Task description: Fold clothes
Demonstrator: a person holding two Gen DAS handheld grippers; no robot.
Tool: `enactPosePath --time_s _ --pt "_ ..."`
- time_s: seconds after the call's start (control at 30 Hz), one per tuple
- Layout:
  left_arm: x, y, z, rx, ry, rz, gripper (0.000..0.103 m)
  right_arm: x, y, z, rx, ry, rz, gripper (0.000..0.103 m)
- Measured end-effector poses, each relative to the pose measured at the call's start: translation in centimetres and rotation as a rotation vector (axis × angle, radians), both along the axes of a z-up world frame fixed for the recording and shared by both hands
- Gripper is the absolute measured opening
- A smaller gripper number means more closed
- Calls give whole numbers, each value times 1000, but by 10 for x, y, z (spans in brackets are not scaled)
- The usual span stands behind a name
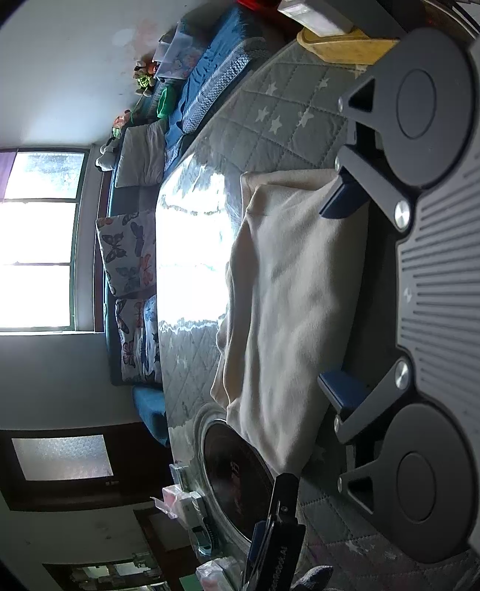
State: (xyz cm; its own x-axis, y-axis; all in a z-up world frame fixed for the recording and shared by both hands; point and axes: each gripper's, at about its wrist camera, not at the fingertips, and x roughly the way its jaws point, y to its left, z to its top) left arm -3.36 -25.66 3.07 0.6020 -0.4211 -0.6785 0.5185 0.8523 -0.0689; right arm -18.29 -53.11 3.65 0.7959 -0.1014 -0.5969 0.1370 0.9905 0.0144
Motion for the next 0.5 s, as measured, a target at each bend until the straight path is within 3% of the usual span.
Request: enactPosePath --time_s 0.2,0.5 --pt "-6 8 0 -3 9 8 103 -3 4 -1 14 5 -3 103" --pt "-15 19 6 -10 -12 28 103 -5 11 -1 11 17 -13 103"
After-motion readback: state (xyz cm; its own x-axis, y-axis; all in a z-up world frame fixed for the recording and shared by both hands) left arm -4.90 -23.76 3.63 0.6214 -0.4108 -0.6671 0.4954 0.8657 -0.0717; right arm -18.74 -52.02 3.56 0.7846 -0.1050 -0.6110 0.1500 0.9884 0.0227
